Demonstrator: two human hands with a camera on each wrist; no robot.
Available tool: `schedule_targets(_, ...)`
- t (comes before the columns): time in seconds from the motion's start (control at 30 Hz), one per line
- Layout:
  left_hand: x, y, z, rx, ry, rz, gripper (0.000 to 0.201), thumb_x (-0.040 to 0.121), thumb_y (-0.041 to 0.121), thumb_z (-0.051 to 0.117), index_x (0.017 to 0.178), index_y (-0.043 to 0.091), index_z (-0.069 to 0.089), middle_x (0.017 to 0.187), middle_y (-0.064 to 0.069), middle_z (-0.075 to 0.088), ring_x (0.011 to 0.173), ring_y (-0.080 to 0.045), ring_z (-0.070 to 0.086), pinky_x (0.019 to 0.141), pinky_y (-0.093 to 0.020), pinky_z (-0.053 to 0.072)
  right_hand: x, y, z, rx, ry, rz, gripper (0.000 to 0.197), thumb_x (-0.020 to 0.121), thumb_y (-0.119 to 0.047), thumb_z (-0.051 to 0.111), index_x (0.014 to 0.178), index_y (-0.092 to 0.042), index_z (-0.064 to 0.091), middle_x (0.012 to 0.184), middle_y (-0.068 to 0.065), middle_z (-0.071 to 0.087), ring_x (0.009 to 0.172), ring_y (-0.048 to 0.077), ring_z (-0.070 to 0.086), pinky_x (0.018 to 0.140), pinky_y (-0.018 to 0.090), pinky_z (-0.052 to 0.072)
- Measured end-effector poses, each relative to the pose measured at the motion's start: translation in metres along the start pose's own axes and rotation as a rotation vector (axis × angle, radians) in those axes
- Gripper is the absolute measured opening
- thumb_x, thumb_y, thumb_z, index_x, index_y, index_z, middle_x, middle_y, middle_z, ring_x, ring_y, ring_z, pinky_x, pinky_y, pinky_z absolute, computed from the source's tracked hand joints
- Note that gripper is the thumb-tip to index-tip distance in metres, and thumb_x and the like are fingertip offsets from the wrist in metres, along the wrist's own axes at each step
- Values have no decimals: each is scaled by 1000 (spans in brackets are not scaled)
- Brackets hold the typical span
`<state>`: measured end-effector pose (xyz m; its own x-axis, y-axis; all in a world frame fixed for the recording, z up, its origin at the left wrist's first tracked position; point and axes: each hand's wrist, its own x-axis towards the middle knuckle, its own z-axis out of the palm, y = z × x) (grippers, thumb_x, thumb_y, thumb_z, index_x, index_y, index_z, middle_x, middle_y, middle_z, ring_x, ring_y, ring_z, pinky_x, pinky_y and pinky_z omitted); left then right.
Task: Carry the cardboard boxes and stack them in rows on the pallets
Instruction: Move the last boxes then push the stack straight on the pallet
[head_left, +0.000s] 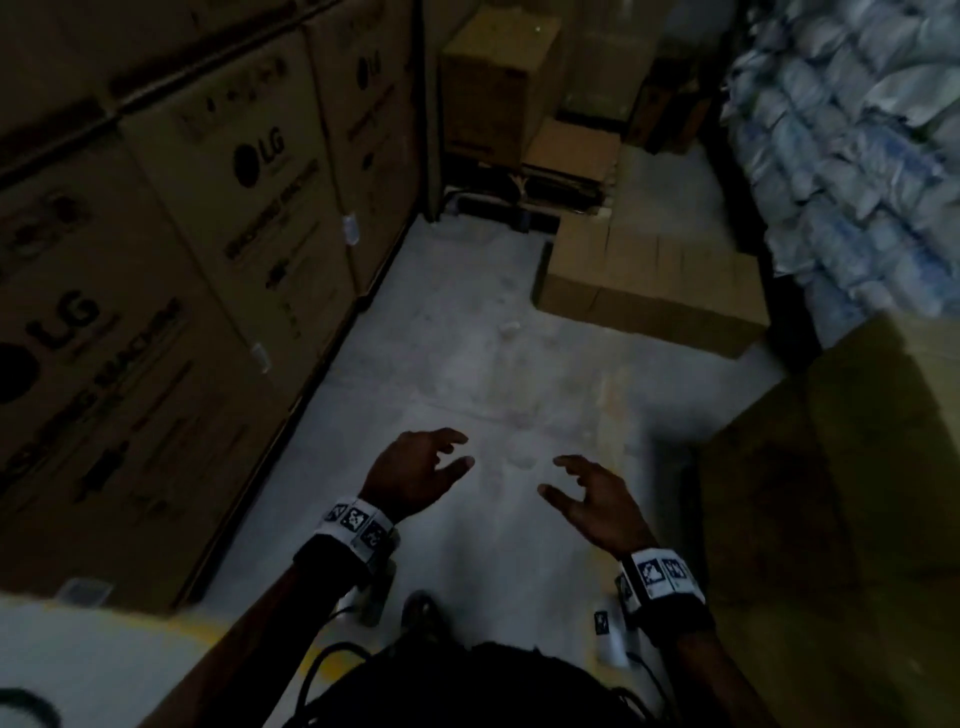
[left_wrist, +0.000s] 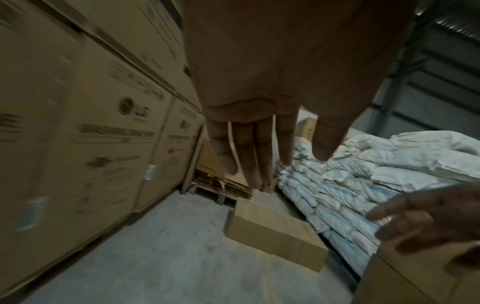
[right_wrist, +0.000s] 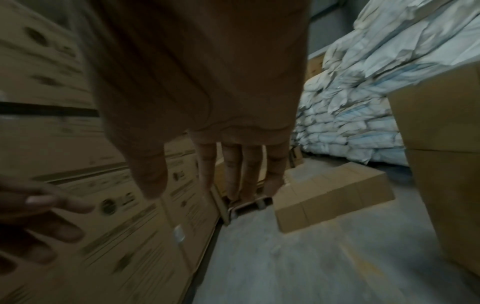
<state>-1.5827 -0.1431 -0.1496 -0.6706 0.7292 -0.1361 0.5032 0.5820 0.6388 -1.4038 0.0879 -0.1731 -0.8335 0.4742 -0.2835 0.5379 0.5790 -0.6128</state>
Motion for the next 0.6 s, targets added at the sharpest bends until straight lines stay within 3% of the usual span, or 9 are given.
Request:
schedule_targets(0.1, 80, -1, -21, -33, 12, 42, 44, 91, 56, 67, 125, 27, 70, 111, 3, 75, 87, -10, 70, 79, -23, 53, 63, -9, -23, 4, 117, 25, 57, 90, -58, 70, 137, -28, 59, 136, 3, 63, 123, 22, 60, 98, 30, 49)
schedule_targets(0.2, 162, 1, -37, -71, 3, 72, 40, 90, 54, 70, 120, 28, 72, 103, 6, 75, 84, -8, 70, 79, -23, 55, 130, -13, -48, 33, 173, 49, 55, 90, -58, 69, 136, -28, 61, 135, 3, 64, 121, 23, 62, 96, 35, 52)
schedule_targets(0.43, 369, -2, -42, -1, -53, 147, 40, 87, 56, 69, 117, 31, 72, 100, 10, 74, 81, -7, 68, 79, -25, 56, 306, 12, -99, 26, 230, 116, 53, 91, -57, 68, 135, -28, 61, 134, 4, 65, 120, 25, 63, 93, 39, 54)
schedule_targets(0.6, 529, 7, -45, 51, -114, 161, 45, 86, 62, 64, 119, 32, 70, 101, 12, 71, 84, -7, 67, 80, -28, 57, 447, 41, -149, 52, 189, 173, 54, 92, -53, 70, 136, -24, 61, 136, 7, 64, 123, 25, 62, 96, 35, 50)
